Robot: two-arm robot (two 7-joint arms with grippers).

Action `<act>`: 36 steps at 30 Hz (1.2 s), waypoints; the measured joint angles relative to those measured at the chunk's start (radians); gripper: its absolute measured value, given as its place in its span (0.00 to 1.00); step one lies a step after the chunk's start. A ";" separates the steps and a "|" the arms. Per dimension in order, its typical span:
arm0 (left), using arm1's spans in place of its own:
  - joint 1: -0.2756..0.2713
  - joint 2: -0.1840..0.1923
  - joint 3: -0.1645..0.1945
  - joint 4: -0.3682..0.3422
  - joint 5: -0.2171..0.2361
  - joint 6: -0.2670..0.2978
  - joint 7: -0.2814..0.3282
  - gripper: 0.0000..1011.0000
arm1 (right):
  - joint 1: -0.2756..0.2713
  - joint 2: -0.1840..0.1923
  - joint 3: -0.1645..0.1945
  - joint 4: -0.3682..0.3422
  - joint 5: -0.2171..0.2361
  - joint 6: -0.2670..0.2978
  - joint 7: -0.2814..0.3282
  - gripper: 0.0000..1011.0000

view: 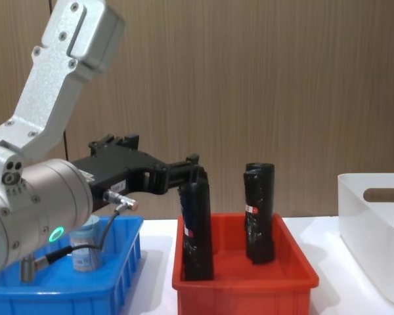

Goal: Pick the cotton swabs from the blue box and place them into the white box.

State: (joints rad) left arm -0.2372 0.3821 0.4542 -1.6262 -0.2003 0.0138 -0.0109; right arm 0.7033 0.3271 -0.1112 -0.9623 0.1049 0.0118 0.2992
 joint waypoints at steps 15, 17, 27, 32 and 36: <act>0.000 0.000 0.000 0.000 0.000 0.000 0.000 0.99 | -0.011 0.002 0.003 -0.013 0.003 -0.001 0.002 0.99; 0.000 0.000 0.000 0.000 0.000 0.000 0.000 0.99 | -0.016 0.002 0.002 -0.018 0.005 -0.001 0.001 0.99; 0.000 0.000 0.000 0.000 0.000 0.000 0.000 0.99 | -0.100 0.003 -0.013 -0.113 0.026 0.001 -0.027 0.99; 0.000 0.000 0.000 0.000 0.000 0.000 0.000 0.99 | -0.146 0.004 -0.020 -0.163 0.038 0.003 -0.042 0.99; 0.000 0.000 0.000 0.000 0.000 0.000 0.000 0.99 | -0.184 0.004 -0.026 -0.207 0.047 0.005 -0.055 0.99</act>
State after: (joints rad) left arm -0.2372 0.3821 0.4542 -1.6262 -0.2004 0.0138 -0.0109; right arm 0.5191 0.3314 -0.1376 -1.1695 0.1523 0.0163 0.2438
